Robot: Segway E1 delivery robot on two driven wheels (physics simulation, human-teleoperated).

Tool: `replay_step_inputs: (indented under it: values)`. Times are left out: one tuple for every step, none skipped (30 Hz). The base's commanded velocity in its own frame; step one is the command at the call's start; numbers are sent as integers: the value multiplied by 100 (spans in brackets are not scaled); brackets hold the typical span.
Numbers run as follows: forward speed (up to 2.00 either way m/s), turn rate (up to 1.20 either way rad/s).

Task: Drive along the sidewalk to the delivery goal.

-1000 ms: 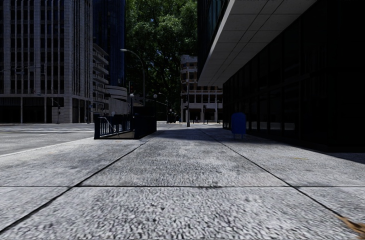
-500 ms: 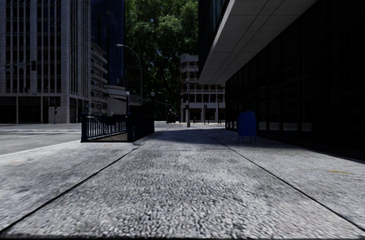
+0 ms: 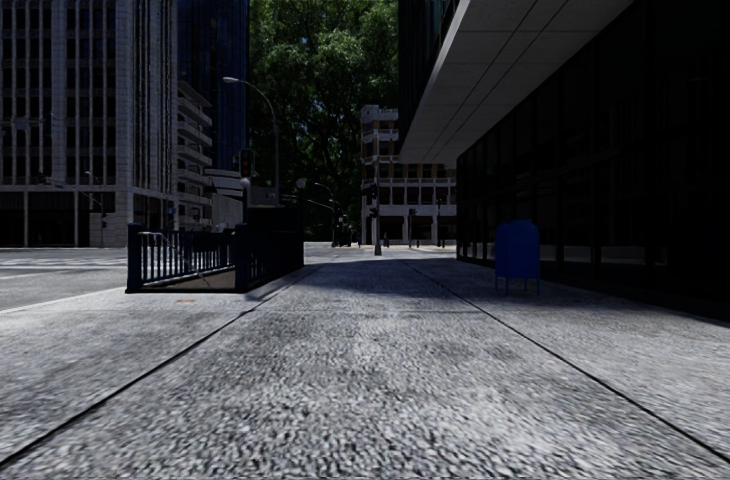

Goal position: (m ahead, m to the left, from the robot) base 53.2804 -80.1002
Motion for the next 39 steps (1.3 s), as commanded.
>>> replay_step_inputs:
  values:
    - [200,0]
    - [200,0]
    - [200,0]
    - [200,0]
    - [200,0]
    - [200,0]
    - [200,0]
    - [200,0]
    - [200,0]
    - [200,0]
    - [200,0]
    - [200,0]
    - [200,0]
    - [200,0]
    - [200,0]
    - [200,0]
    - [200,0]
    - [200,0]
    - [200,0]
    - [200,0]
    - [200,0]
    - [200,0]
    - [200,0]
    - [200,0]
    - [200,0]
    - [200,0]
    - [200,0]
    - [200,0]
    - [200,0]
    - [200,0]
    - [200,0]
    - [200,0]
    - [200,0]
    - [200,0]
    - [200,0]
    - [200,0]
    - [200,0]
    - [200,0]
    - [200,0]
